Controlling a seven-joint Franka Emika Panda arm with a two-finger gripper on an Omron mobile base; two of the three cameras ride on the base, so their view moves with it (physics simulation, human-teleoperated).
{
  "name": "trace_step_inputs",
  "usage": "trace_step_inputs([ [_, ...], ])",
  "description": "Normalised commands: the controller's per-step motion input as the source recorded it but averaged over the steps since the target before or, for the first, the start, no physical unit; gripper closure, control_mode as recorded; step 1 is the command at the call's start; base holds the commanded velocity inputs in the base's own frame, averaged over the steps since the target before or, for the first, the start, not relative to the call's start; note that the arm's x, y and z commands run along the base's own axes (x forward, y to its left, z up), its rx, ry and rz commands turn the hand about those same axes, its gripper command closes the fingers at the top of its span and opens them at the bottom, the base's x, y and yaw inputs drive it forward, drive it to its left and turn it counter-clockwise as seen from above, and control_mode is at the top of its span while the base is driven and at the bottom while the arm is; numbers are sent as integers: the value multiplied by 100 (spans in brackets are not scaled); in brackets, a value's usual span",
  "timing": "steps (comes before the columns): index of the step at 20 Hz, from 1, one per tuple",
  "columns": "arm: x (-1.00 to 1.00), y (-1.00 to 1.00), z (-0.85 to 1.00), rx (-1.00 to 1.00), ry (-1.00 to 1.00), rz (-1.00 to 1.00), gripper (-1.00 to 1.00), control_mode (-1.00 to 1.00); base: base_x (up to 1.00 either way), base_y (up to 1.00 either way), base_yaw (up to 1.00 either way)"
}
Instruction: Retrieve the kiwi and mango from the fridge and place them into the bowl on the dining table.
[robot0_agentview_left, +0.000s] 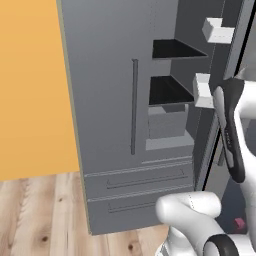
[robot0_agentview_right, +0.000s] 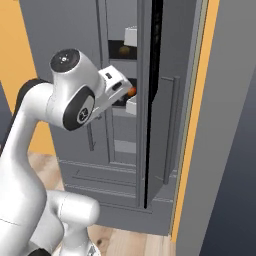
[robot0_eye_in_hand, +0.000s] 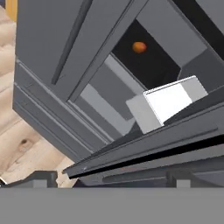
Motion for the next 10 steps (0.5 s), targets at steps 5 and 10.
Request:
trace_step_inputs([
  [5,18,49,-1,-33,6,0,-100,-100,0,0,0],
  [10,27,7,0,-35,0,-2,-100,-100,0,0,0],
])
